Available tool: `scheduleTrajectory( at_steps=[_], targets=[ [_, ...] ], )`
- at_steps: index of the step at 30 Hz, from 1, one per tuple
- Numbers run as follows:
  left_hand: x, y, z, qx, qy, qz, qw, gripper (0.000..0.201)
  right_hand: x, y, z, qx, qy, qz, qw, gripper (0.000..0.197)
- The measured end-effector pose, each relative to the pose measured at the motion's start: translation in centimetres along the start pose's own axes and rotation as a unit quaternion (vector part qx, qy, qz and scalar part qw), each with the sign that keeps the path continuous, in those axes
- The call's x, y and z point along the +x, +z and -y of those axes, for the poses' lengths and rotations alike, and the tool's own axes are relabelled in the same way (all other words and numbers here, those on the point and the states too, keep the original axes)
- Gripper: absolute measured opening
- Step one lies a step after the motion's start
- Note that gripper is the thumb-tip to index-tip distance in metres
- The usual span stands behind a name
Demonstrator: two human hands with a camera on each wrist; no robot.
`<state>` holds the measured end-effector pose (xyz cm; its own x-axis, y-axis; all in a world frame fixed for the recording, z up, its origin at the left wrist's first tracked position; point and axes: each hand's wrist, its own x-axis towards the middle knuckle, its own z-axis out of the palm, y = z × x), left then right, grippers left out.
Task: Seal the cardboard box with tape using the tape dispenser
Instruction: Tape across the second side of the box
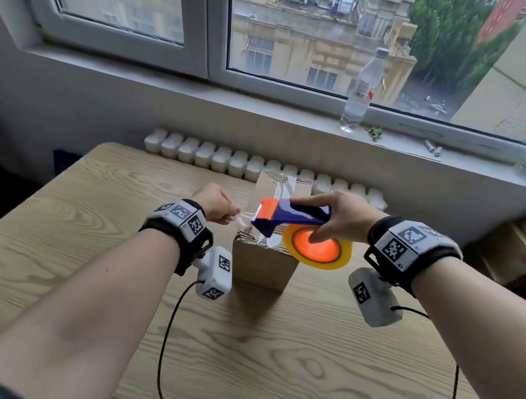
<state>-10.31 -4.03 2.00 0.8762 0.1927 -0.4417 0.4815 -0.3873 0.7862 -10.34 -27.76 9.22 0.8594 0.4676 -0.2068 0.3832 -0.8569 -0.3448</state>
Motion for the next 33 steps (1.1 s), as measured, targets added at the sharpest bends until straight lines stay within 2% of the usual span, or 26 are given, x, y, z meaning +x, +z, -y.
scheduleTrajectory(
  at_steps=[4, 7, 12, 16, 23, 33],
  targets=[
    [-0.6, -0.3, 1.9, -0.014, -0.022, 0.024, 0.999, 0.008, -0.6, 0.4, 0.1, -0.026, 0.000, 0.021, 0.999, 0.068],
    [-0.7, 0.3, 2.5, -0.019, -0.032, 0.035, 0.999, 0.020, -0.2, 0.7, 0.9, -0.044, -0.012, 0.023, 0.999, 0.062],
    [-0.6, 0.4, 2.8, -0.045, -0.038, 0.026, 0.998, 0.026, 0.3, 0.8, 2.4, -0.057, -0.017, 0.021, 0.998, 0.059],
    [-0.7, 0.1, 3.5, -0.054, -0.055, 0.005, 0.997, 0.040, 0.9, 0.7, 3.4, -0.056, -0.018, 0.033, 0.998, 0.060],
    [-0.3, -0.1, 4.3, -0.051, -0.070, 0.016, 0.996, 0.032, 1.2, 0.9, 4.1, -0.078, -0.011, 0.055, 0.995, 0.062],
    [0.3, 0.2, 4.7, -0.022, -0.075, 0.028, 0.997, 0.032, 1.4, 1.2, 4.2, -0.079, 0.000, 0.068, 0.995, 0.061]
  ],
)
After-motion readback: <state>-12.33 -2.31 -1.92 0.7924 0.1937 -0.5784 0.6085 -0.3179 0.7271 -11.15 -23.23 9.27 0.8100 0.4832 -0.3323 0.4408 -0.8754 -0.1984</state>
